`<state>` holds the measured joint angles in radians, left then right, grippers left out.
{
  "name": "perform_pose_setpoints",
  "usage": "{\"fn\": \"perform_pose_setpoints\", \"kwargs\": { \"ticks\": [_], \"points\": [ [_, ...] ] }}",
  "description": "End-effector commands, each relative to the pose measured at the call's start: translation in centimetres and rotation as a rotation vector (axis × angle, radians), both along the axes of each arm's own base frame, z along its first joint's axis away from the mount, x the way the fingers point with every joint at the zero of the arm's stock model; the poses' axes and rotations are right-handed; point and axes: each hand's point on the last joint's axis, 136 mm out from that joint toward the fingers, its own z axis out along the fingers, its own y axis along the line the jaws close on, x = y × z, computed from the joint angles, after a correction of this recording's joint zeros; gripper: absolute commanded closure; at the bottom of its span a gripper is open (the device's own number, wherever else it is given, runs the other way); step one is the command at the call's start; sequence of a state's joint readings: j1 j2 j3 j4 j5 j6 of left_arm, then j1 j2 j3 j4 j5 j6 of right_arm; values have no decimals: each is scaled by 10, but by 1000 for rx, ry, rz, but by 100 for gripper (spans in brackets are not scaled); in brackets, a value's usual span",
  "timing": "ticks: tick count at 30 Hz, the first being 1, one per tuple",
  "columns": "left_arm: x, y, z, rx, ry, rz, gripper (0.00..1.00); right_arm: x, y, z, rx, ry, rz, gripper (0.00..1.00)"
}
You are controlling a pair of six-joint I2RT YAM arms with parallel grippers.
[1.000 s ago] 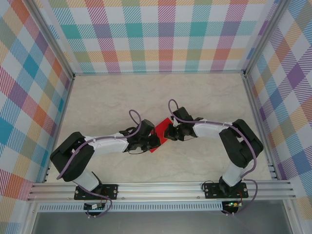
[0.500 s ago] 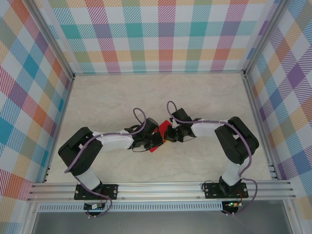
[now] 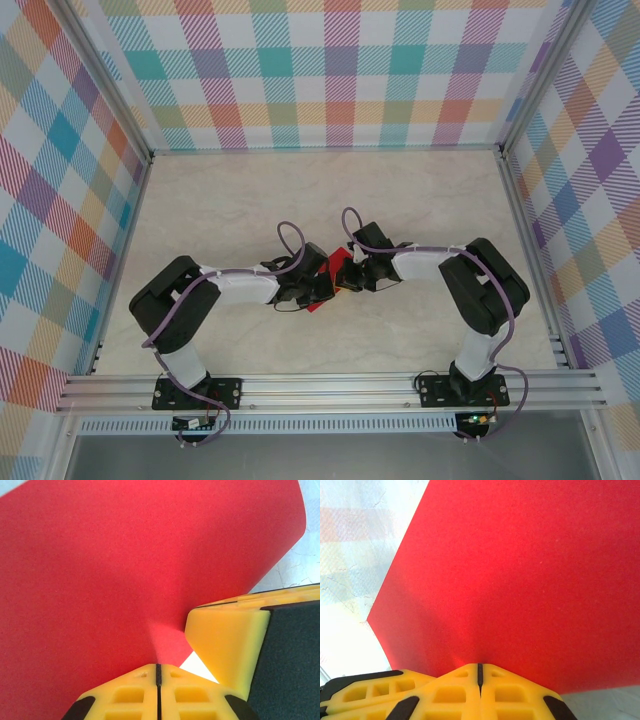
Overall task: Fold a paper plane with a square sheet of paper (pick it up from the middle)
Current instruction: First fold in half a square sheet of paper at the center of the table.
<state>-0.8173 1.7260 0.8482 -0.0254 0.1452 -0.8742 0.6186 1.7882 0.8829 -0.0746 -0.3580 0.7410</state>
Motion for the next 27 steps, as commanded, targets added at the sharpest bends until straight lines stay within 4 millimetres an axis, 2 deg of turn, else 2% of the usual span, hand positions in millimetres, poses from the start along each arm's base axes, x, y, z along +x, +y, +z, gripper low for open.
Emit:
{"fn": "perform_pose_setpoints", "kwargs": {
  "ticks": [1,9,21,27],
  "points": [
    [-9,15,-16,84,22,1,93,-2,-8,-14,-29,-1,12,97],
    [-25,35,-31,143,74,20,93,15,-29,-19,-37,-25,-27,97],
    [-37,46,-38,169,114,28,93,55,-82,-30,-60,-27,-169,96],
    [-37,43,-38,157,114,21,93,80,-108,-16,-99,-75,-228,96]
  ]
}}
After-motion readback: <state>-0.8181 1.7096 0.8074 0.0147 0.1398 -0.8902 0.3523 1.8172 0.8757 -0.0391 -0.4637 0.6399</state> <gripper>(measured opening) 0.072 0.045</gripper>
